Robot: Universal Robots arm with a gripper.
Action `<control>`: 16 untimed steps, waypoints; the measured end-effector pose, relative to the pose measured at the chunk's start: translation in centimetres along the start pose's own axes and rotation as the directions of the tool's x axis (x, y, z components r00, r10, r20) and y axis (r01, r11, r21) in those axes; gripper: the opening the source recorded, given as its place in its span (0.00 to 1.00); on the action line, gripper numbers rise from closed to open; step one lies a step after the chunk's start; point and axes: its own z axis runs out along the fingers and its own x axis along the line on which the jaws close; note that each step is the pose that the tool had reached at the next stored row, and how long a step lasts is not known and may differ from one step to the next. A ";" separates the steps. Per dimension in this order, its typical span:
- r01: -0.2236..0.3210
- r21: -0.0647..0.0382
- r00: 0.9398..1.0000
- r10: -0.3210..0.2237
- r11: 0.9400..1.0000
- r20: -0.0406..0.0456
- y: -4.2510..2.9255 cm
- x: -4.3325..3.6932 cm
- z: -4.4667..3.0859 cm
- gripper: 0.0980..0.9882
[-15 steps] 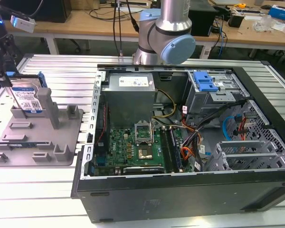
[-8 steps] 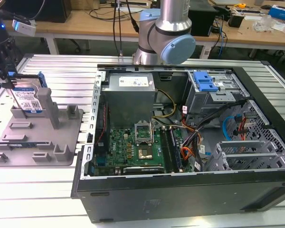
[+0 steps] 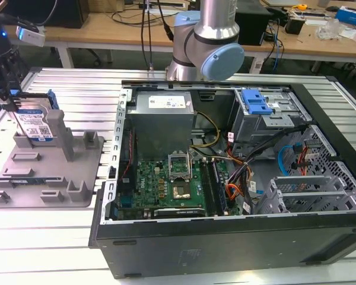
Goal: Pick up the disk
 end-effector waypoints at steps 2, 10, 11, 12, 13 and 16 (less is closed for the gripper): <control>-0.003 0.000 1.000 0.003 1.000 0.000 0.00 0.00 0.03 0.42; -0.009 0.000 1.000 0.009 1.000 0.000 0.00 0.01 0.13 0.42; -0.009 0.000 1.000 0.009 1.000 0.000 -0.01 0.02 0.15 0.42; -0.009 0.000 1.000 0.009 1.000 0.000 -0.01 0.04 0.18 0.42; -0.009 0.000 1.000 0.009 1.000 0.000 -0.01 0.05 0.21 0.42; -0.009 0.000 1.000 0.009 1.000 0.000 -0.01 0.09 0.26 0.42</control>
